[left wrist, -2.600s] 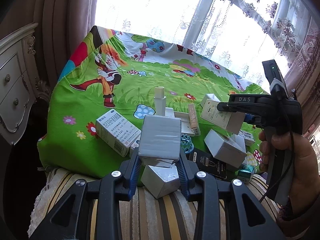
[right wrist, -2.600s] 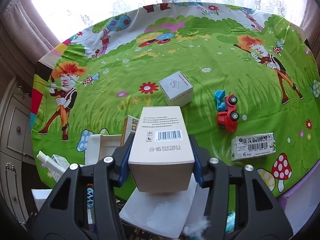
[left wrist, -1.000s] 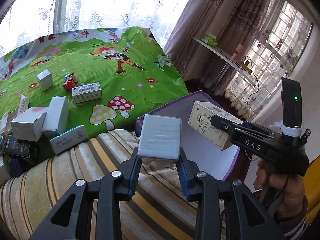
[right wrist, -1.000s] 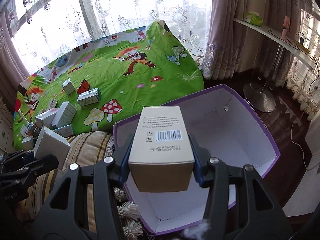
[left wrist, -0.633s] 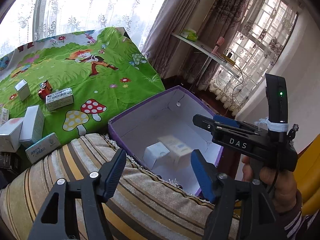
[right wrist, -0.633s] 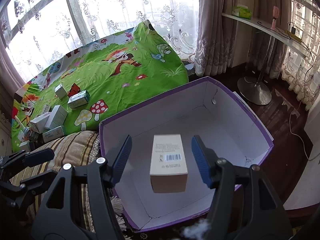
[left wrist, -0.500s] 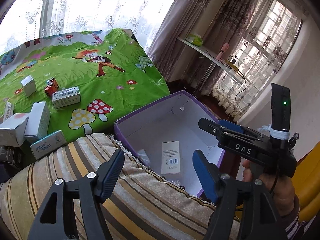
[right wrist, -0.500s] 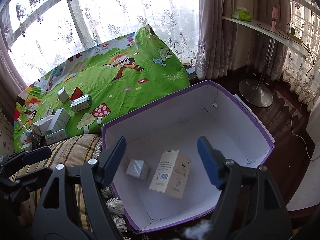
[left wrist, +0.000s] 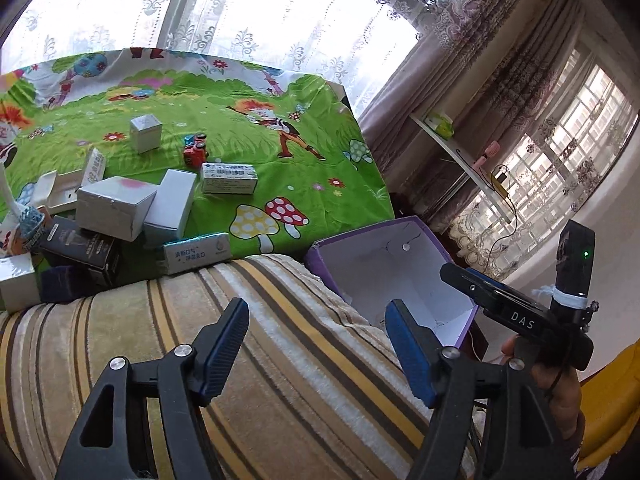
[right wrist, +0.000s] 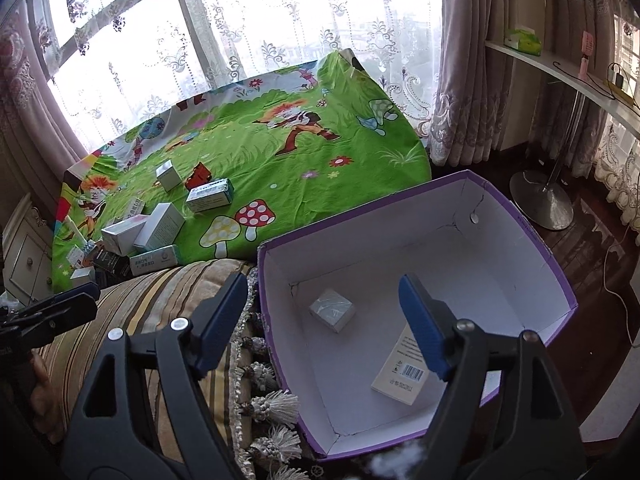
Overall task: Organize rigid objects
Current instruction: 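Move both open tools back over the pile of boxes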
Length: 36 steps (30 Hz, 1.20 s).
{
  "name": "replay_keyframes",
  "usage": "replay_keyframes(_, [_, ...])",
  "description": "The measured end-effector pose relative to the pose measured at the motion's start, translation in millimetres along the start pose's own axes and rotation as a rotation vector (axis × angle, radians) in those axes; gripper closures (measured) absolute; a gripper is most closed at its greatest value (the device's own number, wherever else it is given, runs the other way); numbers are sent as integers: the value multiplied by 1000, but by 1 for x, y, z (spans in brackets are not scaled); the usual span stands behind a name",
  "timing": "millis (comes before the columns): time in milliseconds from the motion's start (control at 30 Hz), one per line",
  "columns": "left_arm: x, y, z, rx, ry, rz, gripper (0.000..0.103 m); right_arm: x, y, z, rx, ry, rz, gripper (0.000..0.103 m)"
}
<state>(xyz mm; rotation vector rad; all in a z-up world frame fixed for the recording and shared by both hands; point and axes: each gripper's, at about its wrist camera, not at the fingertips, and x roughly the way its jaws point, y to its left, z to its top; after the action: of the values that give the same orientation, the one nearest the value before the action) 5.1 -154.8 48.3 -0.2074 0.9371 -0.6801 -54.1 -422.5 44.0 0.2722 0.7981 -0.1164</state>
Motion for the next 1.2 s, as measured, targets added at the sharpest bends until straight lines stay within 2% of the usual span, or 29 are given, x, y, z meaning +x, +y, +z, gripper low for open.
replay_keyframes(100, [-17,20,-4,-28,-32,50,31,2,10,-1,-24,7,15,21])
replay_keyframes(400, [-63,87,-18,-149,-109,137,32,10,35,0,-69,50,56,21])
replay_keyframes(533, [-76,110,-20,-181,-128,165,40,14,53,2,-115,70,78,21])
replay_keyframes(667, [-85,128,-19,-206,-148,193,42,18,72,8,-158,87,107,20])
replay_keyframes(767, [-88,139,-17,-224,-149,202,43,28,88,10,-198,130,129,20])
replay_keyframes(900, [-88,150,-11,-234,-141,218,46,41,110,11,-214,183,208,20])
replay_keyframes(1200, [-84,181,13,-252,-120,255,56,88,152,15,-252,313,265,17])
